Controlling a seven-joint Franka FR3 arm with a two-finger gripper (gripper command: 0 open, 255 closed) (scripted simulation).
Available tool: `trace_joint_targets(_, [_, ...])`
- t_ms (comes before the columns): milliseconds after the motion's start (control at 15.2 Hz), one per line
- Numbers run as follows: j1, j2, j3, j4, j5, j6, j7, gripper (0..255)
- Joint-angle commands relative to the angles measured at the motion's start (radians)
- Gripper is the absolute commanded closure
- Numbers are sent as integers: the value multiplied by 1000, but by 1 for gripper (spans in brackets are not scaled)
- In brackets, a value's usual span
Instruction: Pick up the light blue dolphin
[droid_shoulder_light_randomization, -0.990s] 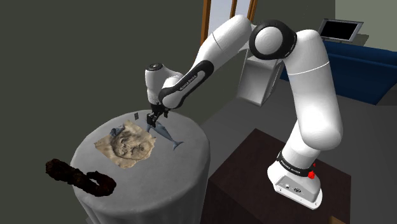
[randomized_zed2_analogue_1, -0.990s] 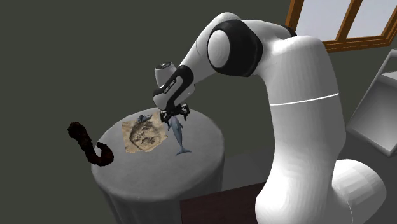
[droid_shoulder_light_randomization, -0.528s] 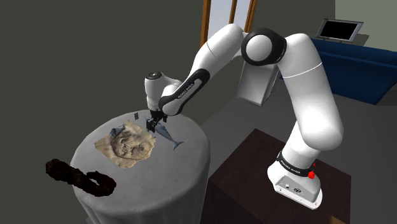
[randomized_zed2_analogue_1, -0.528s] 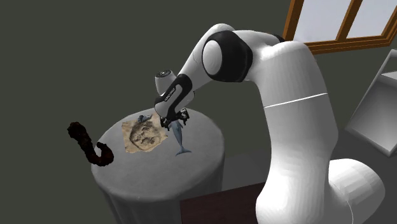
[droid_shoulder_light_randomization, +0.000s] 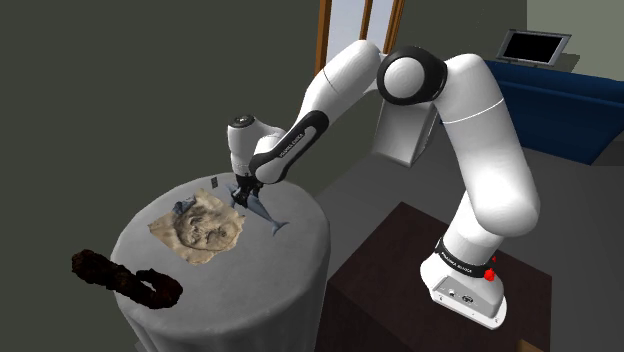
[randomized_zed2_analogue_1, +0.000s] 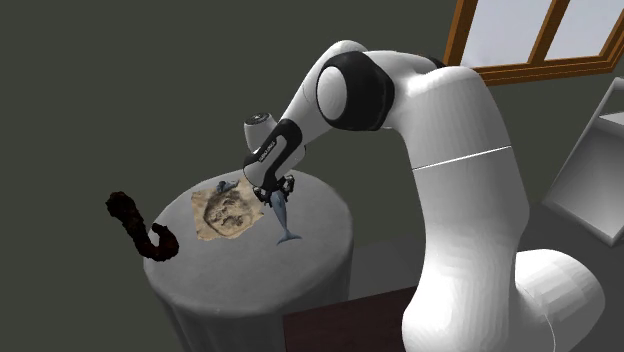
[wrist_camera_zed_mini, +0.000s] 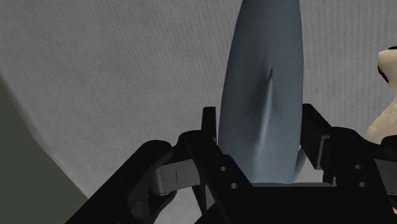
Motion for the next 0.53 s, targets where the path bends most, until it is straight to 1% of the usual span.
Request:
trace_joint_targets(0, [0,1,0,0,0,0,0,255])
trace_joint_targets(198, [1,1,0,0,0,-1,0,255])
trace_joint_targets(462, [-8,-39,13,-8,15,-32,-15,255])
